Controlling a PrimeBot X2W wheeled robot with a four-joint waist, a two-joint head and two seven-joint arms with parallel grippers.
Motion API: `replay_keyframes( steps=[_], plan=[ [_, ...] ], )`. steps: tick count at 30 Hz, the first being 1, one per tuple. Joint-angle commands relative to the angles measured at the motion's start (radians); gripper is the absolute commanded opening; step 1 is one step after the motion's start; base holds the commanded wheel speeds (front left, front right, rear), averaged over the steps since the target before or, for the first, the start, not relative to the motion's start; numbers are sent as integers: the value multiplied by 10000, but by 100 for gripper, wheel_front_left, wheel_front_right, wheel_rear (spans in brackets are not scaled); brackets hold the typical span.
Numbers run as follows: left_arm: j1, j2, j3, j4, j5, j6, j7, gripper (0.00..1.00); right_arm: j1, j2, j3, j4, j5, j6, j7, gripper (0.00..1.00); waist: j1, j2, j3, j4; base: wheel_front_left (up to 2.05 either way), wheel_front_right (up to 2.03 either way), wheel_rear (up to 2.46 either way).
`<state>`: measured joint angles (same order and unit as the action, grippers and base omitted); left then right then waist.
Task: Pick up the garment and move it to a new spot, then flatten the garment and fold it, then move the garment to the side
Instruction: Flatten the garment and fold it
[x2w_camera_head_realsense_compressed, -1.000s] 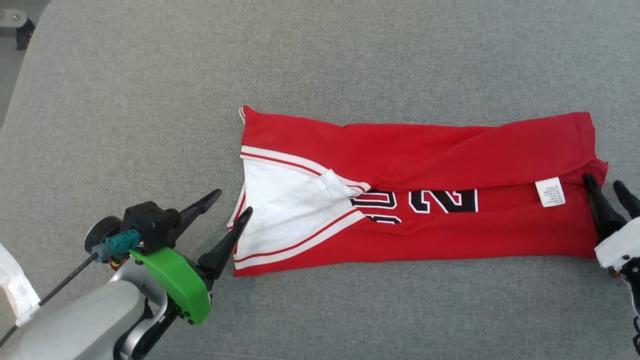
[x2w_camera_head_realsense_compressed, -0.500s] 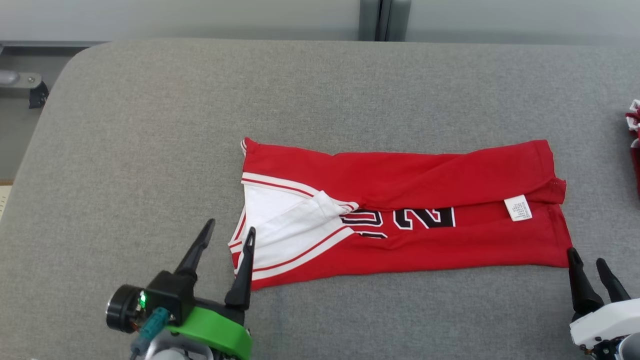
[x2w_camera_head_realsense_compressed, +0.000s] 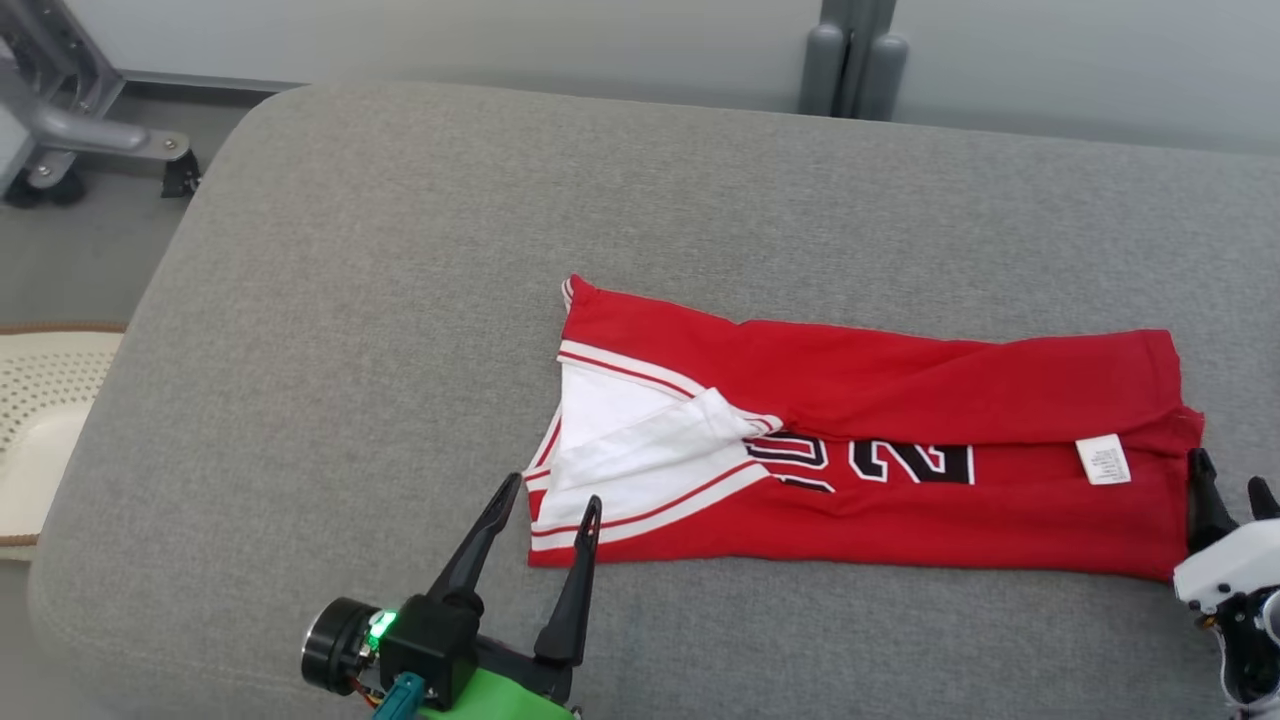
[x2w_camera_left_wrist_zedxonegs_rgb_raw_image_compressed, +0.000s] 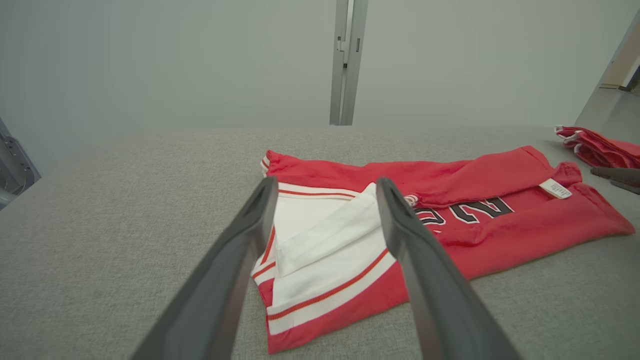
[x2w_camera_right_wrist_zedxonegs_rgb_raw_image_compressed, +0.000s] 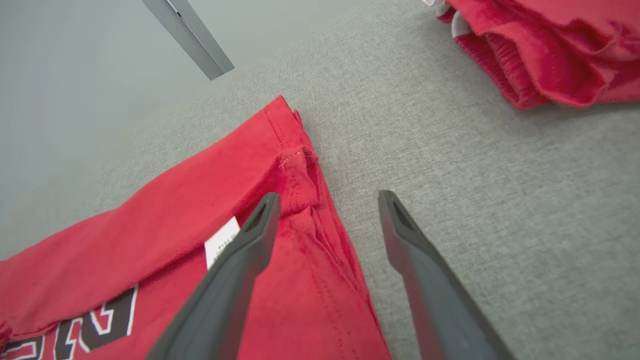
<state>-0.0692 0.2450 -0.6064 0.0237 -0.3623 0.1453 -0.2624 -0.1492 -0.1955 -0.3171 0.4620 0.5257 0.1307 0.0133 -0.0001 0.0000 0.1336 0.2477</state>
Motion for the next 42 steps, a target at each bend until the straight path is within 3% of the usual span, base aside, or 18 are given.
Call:
replay_keyframes(
  steps=[1, 10, 11, 12, 13, 18, 27, 31, 36, 42],
  plan=[
    [106, -128, 100, 77, 137, -157, -27, 100, -317, -46, -221, 313, -284, 0, 159, 100, 1, 0, 250, 447, 0, 0, 0],
    [197, -886, 735, 394, 578, -966, -27, 100, -1332, 14, -1279, 1904, -2007, 0, 777, 100, 1, 0, 683, 1044, 0, 0, 0],
    [211, -938, 804, 411, 636, -1025, -27, 100, -1383, 64, -1310, 1993, -2074, 0, 801, 90, 1, 0, 705, 1047, 0, 0, 0],
    [228, -989, 873, 432, 709, -1097, -27, 100, -1390, 108, -1264, 2085, -2155, 0, 857, 33, 1, 0, 726, 1047, 0, 0, 0],
    [240, -1030, 940, 463, 763, -1152, -27, 100, -1387, 145, -1223, 2138, -2174, 0, 890, 0, 1, 0, 732, 1045, 0, 0, 0],
    [378, -1233, 1312, 505, 1019, -1410, -27, 100, -957, 129, -1054, 1882, -2086, -6, 660, 0, 1, 0, 636, 841, 0, 0, 0],
    [620, -1415, 1703, 516, 1447, -1854, -28, 100, -719, -1098, -1227, 788, -2799, -11, 553, 0, 1, 0, 407, 117, 0, 0, 0],
    [723, -1480, 1831, 587, 1554, -1963, -28, 100, -877, -1315, -1182, -32, -3125, -9, 898, 0, 1, 0, 258, -91, 0, 0, 0],
    [792, -1563, 1886, 686, 1616, -2074, -28, 100, -1010, -773, -833, -1644, -3358, -8, 1490, 0, 1, 0, 45, -168, 0, 0, 0],
    [812, -1651, 1783, 839, 1686, -2205, -28, 100, -958, 329, -144, -3543, -3668, -3, 2131, 0, 1, 0, -233, 141, 0, 0, 0]
  ],
)
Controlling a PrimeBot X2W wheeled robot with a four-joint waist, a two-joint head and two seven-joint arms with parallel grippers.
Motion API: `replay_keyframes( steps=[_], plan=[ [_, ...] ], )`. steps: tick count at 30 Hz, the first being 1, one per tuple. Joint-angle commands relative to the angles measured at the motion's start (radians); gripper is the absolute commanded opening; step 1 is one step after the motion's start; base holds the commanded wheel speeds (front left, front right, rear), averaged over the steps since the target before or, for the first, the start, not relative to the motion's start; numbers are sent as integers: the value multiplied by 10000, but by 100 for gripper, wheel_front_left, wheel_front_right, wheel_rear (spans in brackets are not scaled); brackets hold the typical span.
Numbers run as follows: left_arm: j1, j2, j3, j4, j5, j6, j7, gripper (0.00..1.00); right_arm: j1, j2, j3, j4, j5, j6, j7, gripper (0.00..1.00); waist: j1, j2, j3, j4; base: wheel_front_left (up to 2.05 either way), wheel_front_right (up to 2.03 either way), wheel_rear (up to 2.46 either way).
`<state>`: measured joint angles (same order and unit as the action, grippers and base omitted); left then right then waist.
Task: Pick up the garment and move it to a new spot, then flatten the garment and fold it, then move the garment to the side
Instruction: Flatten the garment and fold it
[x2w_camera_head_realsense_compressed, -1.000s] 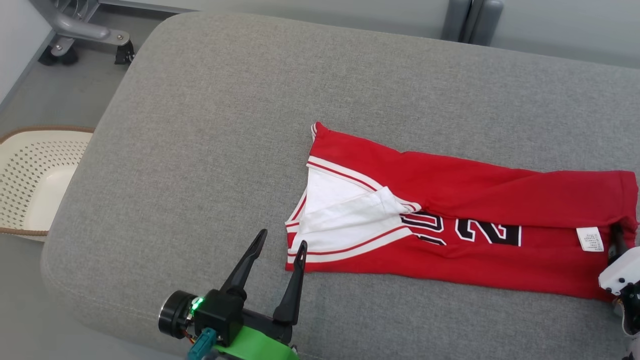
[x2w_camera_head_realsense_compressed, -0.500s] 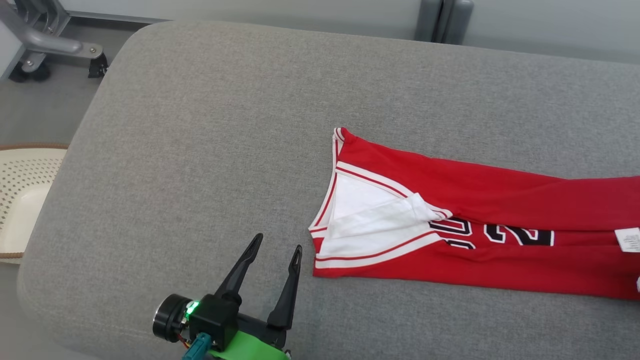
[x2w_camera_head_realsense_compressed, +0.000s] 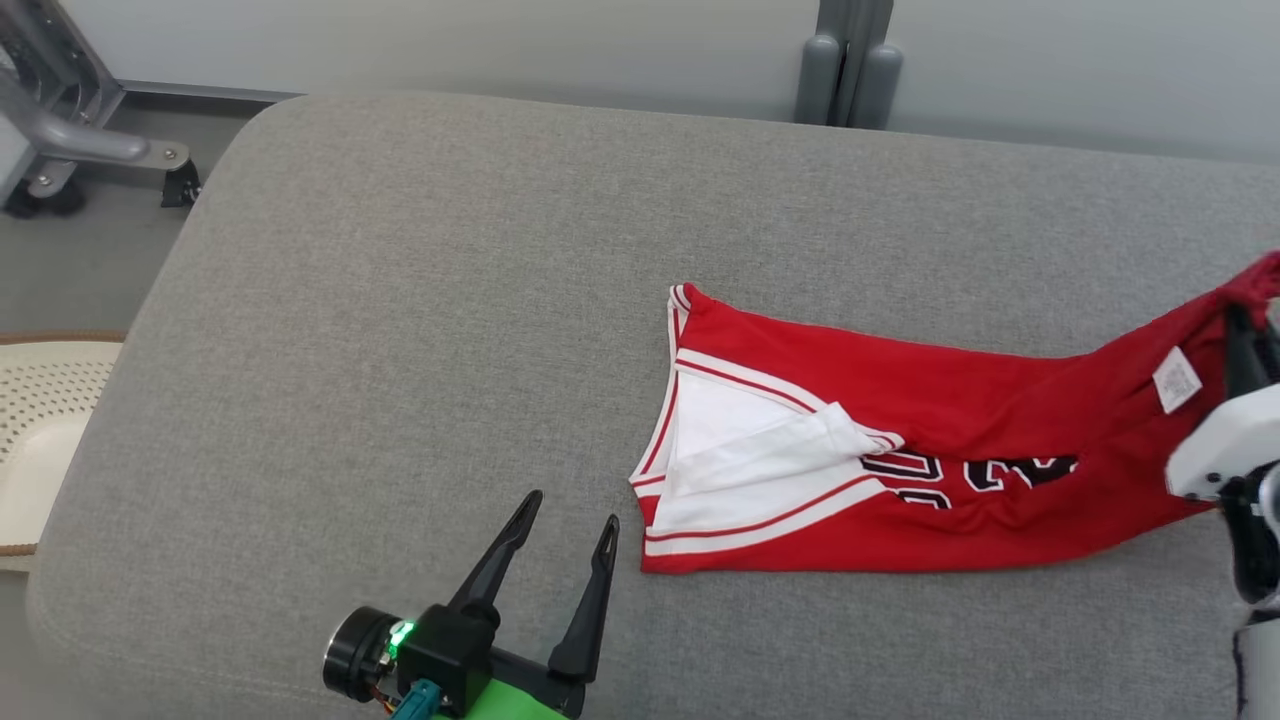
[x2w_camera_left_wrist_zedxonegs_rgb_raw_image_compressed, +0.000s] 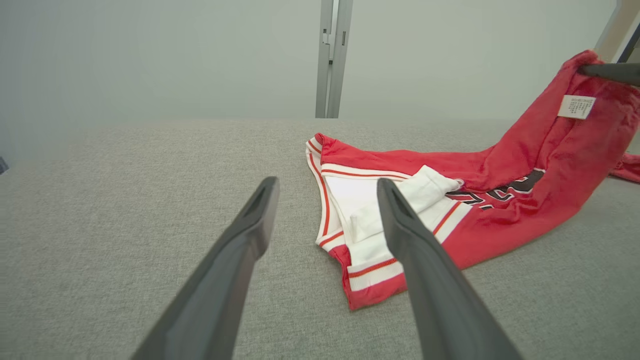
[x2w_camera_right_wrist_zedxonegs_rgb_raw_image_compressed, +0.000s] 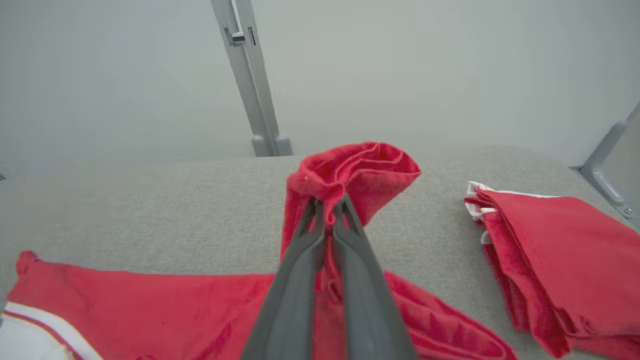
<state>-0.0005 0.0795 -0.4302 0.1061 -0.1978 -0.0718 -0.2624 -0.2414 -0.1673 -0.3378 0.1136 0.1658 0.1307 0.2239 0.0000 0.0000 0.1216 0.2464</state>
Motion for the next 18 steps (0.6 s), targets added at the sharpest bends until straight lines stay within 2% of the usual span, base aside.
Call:
replay_keyframes(
  steps=[1, 8, 13, 18],
  plan=[
    [130, -9, 20, 32, 55, -55, -28, 100, -18, 247, 249, -343, -135, -1, 130, 0, 0, 0, -152, 243, 0, 0, 0],
    [63, -109, -93, 179, 116, -139, -28, 100, -1, 1062, 1344, -1240, -366, -1, 483, 0, 0, 0, -283, 1081, 0, 0, 0],
    [-100, -179, -234, 277, 71, -222, -28, 100, -118, 1150, 2146, -796, -142, -1, 598, 0, 0, 0, -218, 1836, 0, 0, 0],
    [-167, -216, -296, 400, -16, -232, -28, 100, -282, 1156, 2910, 164, 348, -1, 457, 0, 0, 0, -215, 2469, 0, 0, 0]
  ],
)
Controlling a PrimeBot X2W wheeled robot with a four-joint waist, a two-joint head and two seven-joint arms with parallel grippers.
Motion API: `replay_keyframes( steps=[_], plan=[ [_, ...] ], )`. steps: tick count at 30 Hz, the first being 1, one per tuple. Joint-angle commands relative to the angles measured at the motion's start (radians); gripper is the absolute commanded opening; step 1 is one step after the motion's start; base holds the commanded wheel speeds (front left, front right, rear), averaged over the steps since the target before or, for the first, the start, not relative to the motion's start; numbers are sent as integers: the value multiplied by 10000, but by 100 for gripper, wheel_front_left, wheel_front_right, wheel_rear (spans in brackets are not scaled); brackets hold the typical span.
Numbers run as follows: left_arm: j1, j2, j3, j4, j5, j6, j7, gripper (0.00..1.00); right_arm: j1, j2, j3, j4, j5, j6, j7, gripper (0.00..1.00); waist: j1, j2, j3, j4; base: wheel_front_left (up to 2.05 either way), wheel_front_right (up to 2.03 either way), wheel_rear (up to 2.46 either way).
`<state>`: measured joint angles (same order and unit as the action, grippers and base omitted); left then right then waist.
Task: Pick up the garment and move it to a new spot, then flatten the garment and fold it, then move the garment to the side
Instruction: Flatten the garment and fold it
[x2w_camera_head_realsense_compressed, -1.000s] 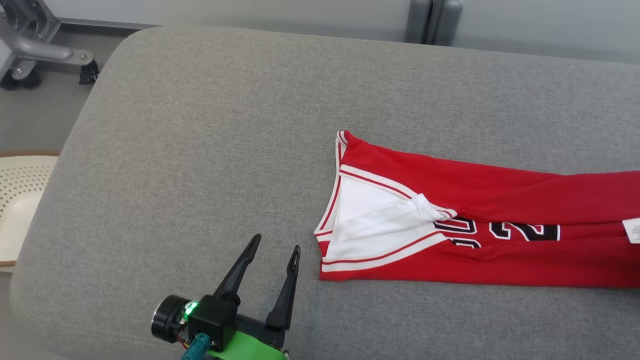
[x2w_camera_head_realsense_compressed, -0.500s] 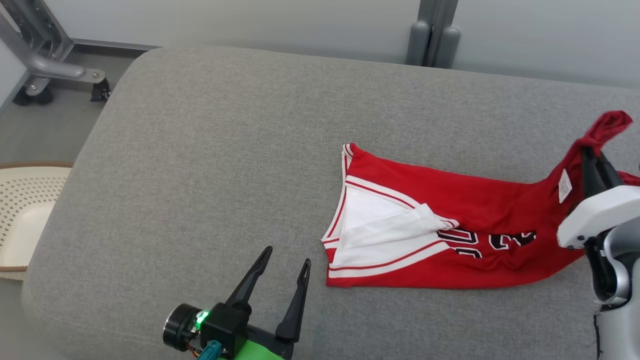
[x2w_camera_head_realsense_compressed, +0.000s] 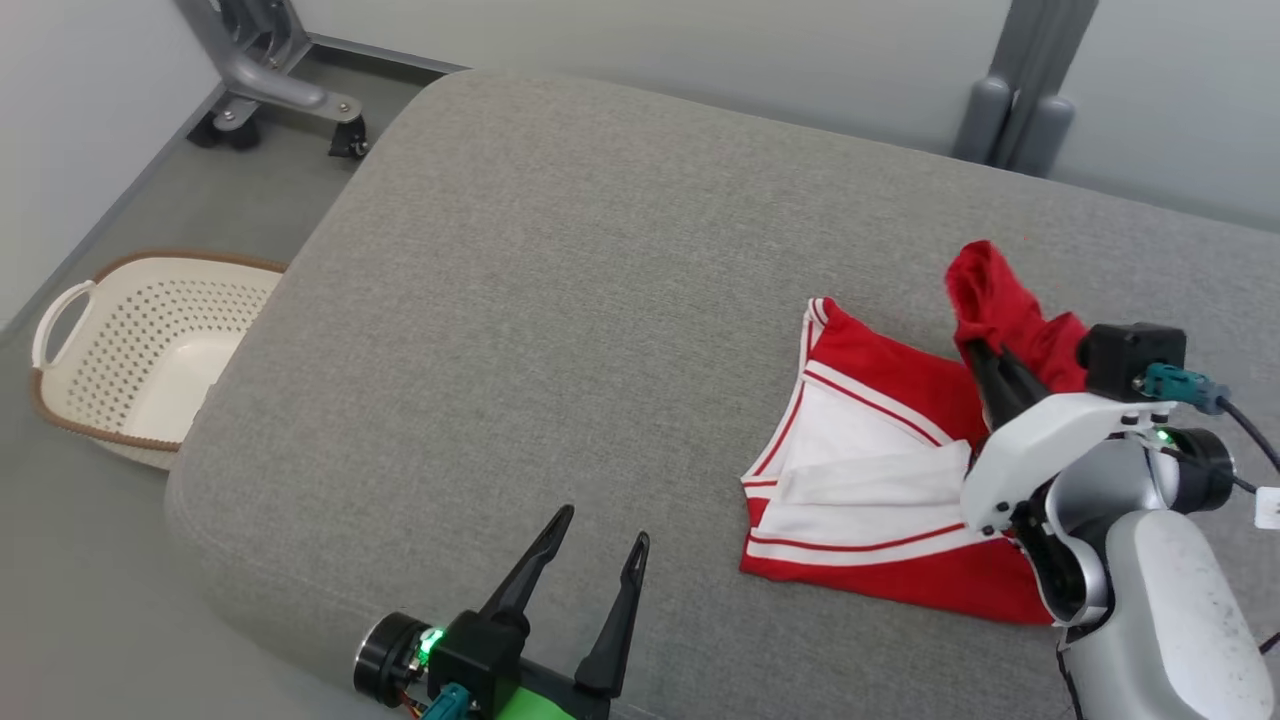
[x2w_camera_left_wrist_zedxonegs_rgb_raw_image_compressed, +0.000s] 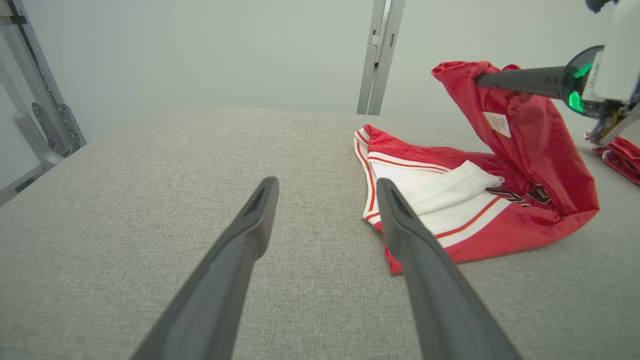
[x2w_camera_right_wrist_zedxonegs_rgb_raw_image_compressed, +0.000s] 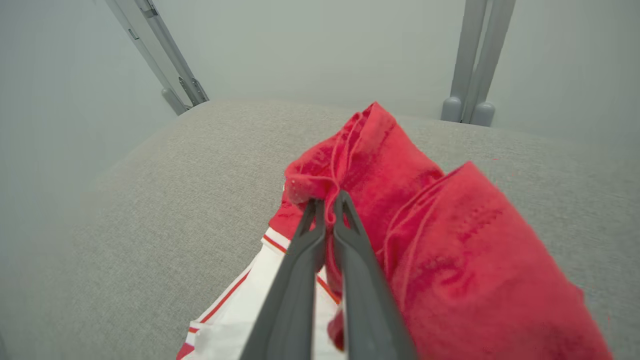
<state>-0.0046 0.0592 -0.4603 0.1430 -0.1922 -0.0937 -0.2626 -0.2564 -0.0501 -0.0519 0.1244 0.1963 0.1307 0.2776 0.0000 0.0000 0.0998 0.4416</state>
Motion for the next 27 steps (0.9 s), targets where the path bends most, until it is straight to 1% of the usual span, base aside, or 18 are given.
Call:
replay_keyframes(
  steps=[1, 6, 7, 8, 9, 13, 19, 21, 24, 27],
  plan=[
    [-140, -21, -12, 42, -74, -18, -26, 100, -175, -18, 152, 228, 90, -1, -71, 0, 0, 0, -1, 618, 0, 0, 0],
    [-184, -52, -29, 66, -123, 10, -26, 100, -386, -20, 838, 1333, 407, -1, -9, 0, 0, 0, -17, 1017, 0, 0, 0],
    [-182, -57, -20, 59, -126, 25, -26, 100, -457, -18, 988, 1492, 456, -1, -7, 4, 0, 0, -7, 1034, 0, 0, 0],
    [-185, -64, -8, 39, -130, 48, -26, 100, -531, -18, 1188, 1684, 584, -1, -47, 49, 0, 0, 12, 1045, 0, 0, 0],
    [-188, -66, -4, 24, -136, 69, -26, 100, -595, -18, 1303, 1815, 671, -1, -100, 100, 0, 0, 27, 1049, 0, 0, 0],
    [-164, -75, -6, 9, -164, 112, -26, 100, -765, -28, 1742, 2044, 1431, -1, -408, 100, 0, 0, 22, 1028, 0, 0, 0],
    [-65, -79, 81, -43, -129, 165, -26, 100, -724, -27, 1920, 1495, 2131, -1, -782, 100, 0, 0, -49, 437, 0, 0, 0],
    [-54, -78, 145, -83, -74, 187, -26, 100, -554, -22, 1844, 1182, 2379, -1, -757, 100, 0, 0, -81, 156, 0, 0, 0],
    [-98, -78, 216, -142, 20, 192, -26, 100, -251, -57, 1462, 755, 2776, -1, -510, 100, 0, 0, -92, -256, 0, 0, 0],
    [-169, -78, 245, -176, 83, 160, -26, 100, 49, -273, 989, 428, 3272, -1, -91, 100, 0, 0, -73, -521, 0, 0, 0]
  ],
)
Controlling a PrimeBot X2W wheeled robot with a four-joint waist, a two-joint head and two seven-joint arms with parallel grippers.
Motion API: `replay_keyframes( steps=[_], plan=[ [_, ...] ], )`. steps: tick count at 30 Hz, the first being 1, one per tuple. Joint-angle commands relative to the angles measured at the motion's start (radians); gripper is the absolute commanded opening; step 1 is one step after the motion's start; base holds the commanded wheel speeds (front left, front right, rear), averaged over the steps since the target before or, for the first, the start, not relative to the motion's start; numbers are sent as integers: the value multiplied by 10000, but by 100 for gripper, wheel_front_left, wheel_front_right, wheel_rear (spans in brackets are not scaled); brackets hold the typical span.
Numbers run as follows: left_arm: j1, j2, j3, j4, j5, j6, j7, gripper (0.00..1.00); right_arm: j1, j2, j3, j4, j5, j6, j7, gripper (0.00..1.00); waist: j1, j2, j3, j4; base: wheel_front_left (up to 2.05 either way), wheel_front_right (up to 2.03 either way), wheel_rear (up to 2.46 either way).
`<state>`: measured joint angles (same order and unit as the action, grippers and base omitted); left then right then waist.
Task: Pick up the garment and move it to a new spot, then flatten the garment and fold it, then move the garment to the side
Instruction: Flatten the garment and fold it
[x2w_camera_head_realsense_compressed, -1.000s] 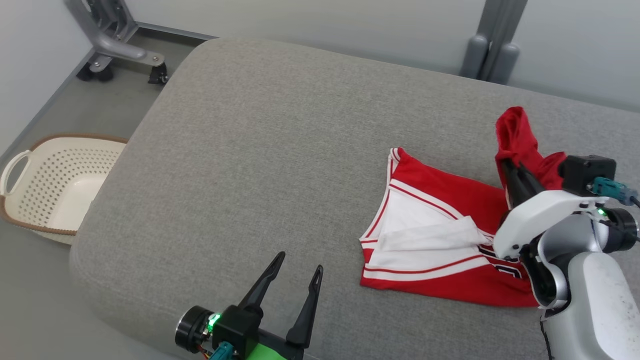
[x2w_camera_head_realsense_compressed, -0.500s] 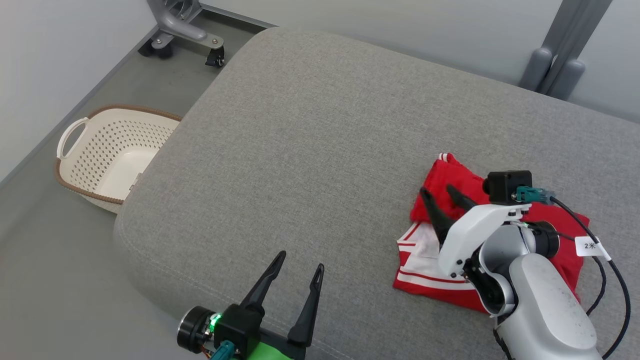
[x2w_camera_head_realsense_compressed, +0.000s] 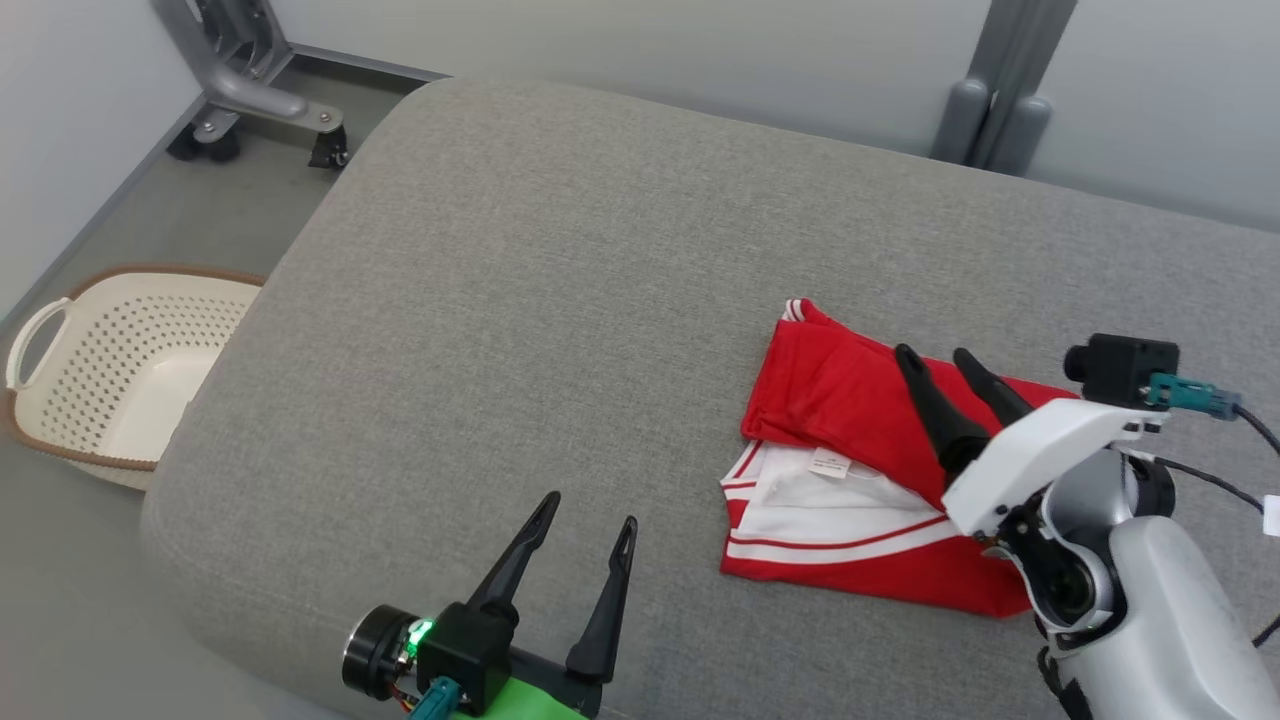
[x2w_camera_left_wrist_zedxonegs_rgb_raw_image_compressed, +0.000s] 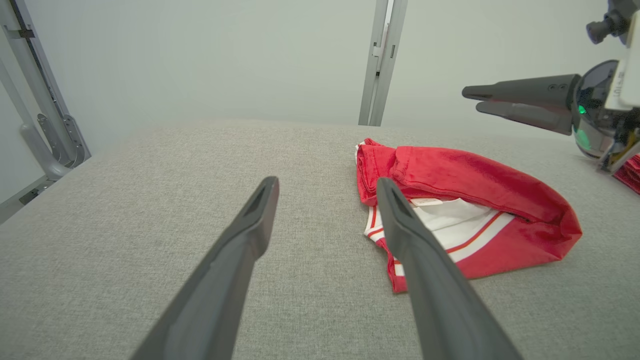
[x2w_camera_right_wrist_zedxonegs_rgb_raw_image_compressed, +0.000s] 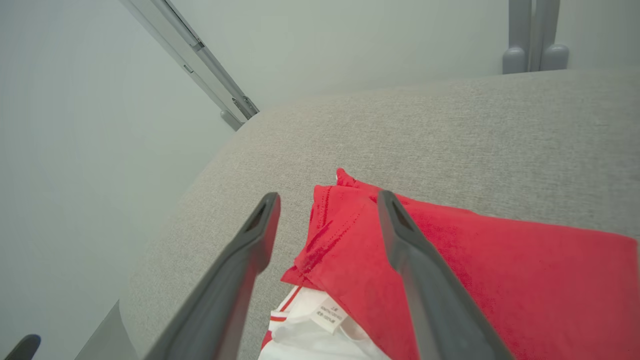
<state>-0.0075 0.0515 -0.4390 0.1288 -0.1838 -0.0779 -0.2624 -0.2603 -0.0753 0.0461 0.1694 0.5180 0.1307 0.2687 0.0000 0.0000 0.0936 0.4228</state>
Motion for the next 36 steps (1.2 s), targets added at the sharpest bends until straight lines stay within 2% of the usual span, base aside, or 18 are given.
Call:
replay_keyframes(
  steps=[1, 2, 5, 8, 13, 17, 21, 28, 36],
  plan=[
    [-152, -2, 48, -45, 18, -6, -28, 100, 194, -107, -197, -129, 335, 0, 200, 50, 0, 0, -1, -411, 0, 0, 0],
    [-157, -2, 54, -52, 41, -16, -28, 100, 283, -229, -410, -208, 605, -1, 404, 0, 0, 0, 12, -464, 0, 0, 0],
    [-164, -2, 36, -53, 37, -43, -26, 100, 387, -515, -938, -194, 1388, 0, 1061, 0, 0, 0, 64, -523, 0, 0, 0],
    [-262, -1, -98, -63, -91, -71, -28, 100, 49, -782, -1644, 339, 2617, 0, 2368, 0, 0, 0, 226, -386, 0, 0, 0],
    [-362, -2, -246, -9, -201, -83, -28, 100, -588, -932, -2444, 1483, 3923, 0, 4289, 0, 0, 0, 483, -72, 0, 0, 0],
    [-489, -2, -342, 15, -268, -105, -28, 100, -1086, -1261, -2918, 2473, 3777, 2, 5233, 0, 0, 0, 653, 179, 0, 0, 0],
    [-525, -2, -372, 19, -290, -72, -28, 100, -1358, -1015, -3064, 2870, 4030, 2, 5866, 0, 0, 0, 727, 282, 0, 0, 0],
    [-558, -3, -401, 98, -219, -82, -28, 100, -1123, -462, -2720, 2561, 4548, 0, 6531, 0, 0, 0, 629, 54, 0, 0, 0],
    [-629, -1, -389, 204, 2, -156, -28, 100, -346, -131, -1863, 1523, 5123, 0, 7030, 0, 0, 0, 467, -84, 0, 0, 0]
  ],
)
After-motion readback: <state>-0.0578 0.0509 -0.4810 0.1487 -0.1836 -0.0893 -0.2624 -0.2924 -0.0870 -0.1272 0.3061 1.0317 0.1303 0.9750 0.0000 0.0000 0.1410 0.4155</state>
